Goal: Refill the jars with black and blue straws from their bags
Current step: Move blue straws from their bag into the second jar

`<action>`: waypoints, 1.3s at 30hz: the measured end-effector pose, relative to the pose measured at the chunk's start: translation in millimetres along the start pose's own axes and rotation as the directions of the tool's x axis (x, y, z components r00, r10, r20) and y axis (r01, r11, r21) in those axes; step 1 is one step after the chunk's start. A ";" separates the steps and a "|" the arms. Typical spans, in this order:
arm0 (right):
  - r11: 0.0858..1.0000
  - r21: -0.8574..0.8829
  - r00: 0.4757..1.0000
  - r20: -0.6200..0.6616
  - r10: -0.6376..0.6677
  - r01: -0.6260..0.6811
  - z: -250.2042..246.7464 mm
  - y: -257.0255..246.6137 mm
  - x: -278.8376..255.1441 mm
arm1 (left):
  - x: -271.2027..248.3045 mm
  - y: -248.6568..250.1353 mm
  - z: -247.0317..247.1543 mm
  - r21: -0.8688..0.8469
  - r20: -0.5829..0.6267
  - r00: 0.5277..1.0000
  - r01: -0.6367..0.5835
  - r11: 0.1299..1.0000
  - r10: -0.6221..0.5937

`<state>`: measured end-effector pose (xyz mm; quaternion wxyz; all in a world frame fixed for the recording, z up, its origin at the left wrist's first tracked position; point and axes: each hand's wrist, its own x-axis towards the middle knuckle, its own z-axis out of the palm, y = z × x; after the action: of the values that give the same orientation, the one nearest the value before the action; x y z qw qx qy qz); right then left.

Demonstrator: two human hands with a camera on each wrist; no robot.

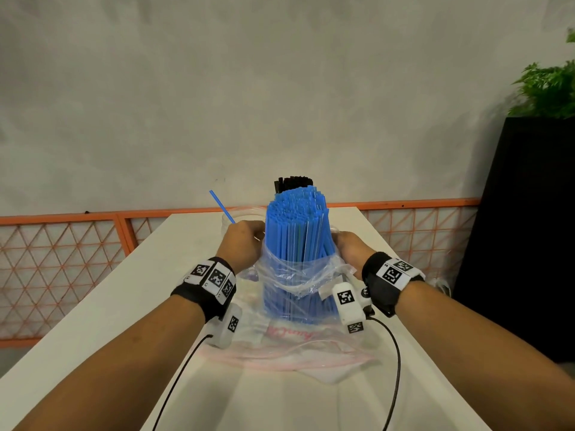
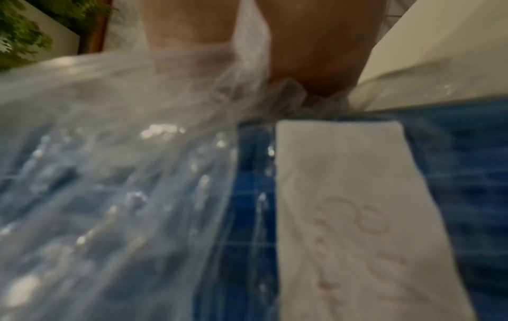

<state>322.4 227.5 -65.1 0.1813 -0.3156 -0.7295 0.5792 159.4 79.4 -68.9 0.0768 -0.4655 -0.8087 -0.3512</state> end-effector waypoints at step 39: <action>0.862 0.473 0.743 0.508 -0.436 0.183 -23.9 -5.2 4.0 | -24.3 18.0 13.7 -0.704 0.151 0.988 0.129 0.699 -0.031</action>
<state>333.2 247.0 -54.3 0.0966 0.0553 -0.6597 0.7433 190.1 76.9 -81.1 -0.1760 -0.4449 -0.6332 -0.6084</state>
